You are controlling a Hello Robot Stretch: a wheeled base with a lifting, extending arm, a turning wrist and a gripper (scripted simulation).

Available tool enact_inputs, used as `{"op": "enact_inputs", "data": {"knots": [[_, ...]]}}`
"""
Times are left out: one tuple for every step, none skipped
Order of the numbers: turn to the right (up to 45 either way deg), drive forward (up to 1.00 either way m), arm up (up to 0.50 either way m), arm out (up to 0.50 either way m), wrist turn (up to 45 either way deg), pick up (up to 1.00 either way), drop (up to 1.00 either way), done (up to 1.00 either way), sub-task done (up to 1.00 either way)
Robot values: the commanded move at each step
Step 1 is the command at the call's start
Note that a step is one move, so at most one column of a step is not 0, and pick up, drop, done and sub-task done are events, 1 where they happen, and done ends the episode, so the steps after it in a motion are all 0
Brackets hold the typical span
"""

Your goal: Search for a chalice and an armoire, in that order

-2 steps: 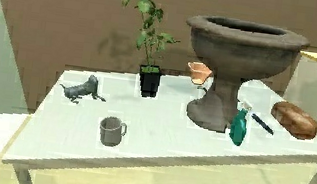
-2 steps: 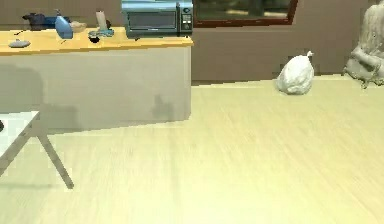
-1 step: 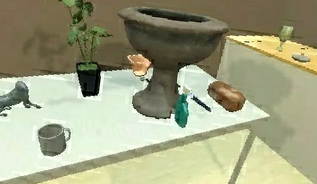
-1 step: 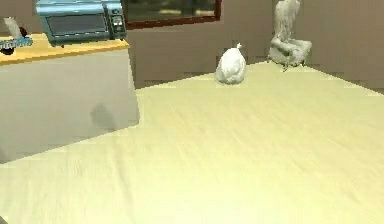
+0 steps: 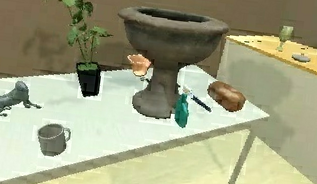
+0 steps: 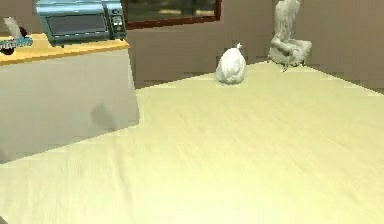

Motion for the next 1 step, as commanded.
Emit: {"op": "enact_inputs", "data": {"knots": [[-45.0,0.0,0.0,0.0,0.0,0.0,0.0,0.0,0.0]]}}
